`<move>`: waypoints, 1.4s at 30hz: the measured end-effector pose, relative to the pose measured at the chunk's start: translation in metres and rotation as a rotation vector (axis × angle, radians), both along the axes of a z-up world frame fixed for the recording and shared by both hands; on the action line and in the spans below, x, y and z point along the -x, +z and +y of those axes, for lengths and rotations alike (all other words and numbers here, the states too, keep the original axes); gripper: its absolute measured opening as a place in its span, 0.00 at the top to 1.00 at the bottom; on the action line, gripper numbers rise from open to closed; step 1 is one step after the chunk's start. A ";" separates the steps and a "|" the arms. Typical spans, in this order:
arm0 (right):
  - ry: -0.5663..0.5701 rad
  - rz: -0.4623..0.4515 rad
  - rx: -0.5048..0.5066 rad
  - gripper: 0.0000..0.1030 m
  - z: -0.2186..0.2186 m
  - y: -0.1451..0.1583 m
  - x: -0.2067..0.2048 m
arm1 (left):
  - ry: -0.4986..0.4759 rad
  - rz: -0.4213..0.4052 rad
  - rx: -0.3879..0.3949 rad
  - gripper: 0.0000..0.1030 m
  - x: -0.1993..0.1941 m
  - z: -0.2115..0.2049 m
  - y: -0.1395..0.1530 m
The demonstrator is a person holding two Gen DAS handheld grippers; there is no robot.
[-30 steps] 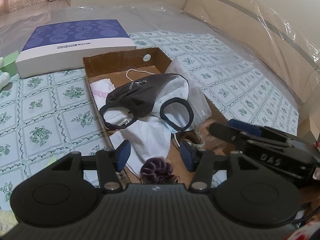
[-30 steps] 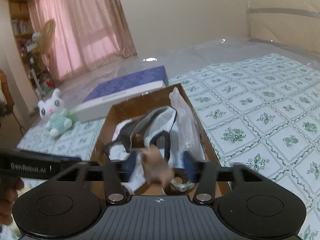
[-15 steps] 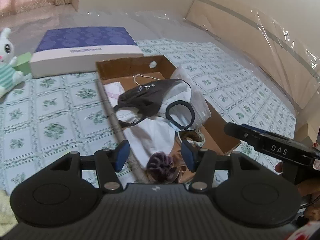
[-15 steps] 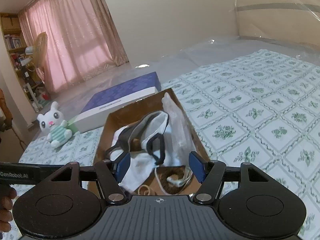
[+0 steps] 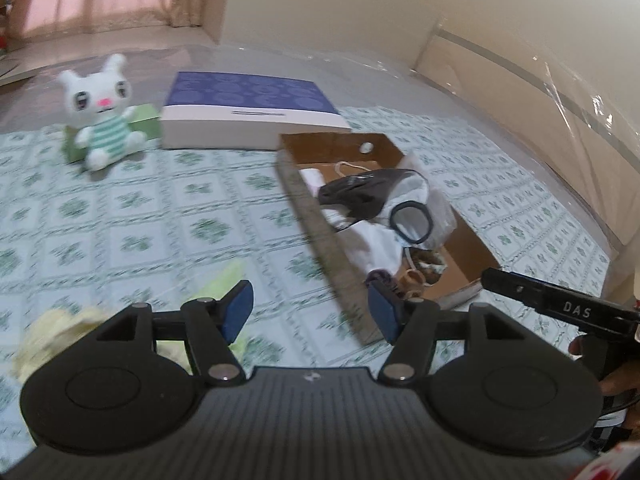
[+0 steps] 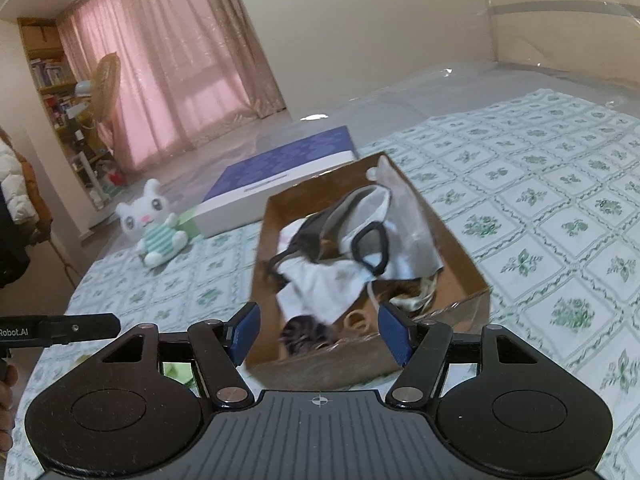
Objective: Organize soft objects
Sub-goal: 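Withdraw both tools from the tray toward the yellow towel and green cloth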
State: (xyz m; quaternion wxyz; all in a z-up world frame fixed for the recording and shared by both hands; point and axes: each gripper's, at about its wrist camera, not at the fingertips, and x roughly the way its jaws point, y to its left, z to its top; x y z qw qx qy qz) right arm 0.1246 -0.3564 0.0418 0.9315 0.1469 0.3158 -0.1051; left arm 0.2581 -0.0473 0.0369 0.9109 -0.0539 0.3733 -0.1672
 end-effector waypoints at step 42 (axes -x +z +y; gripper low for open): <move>0.223 0.168 -0.004 0.35 0.115 -0.035 0.023 | 0.253 0.033 -0.089 0.41 0.109 0.103 -0.018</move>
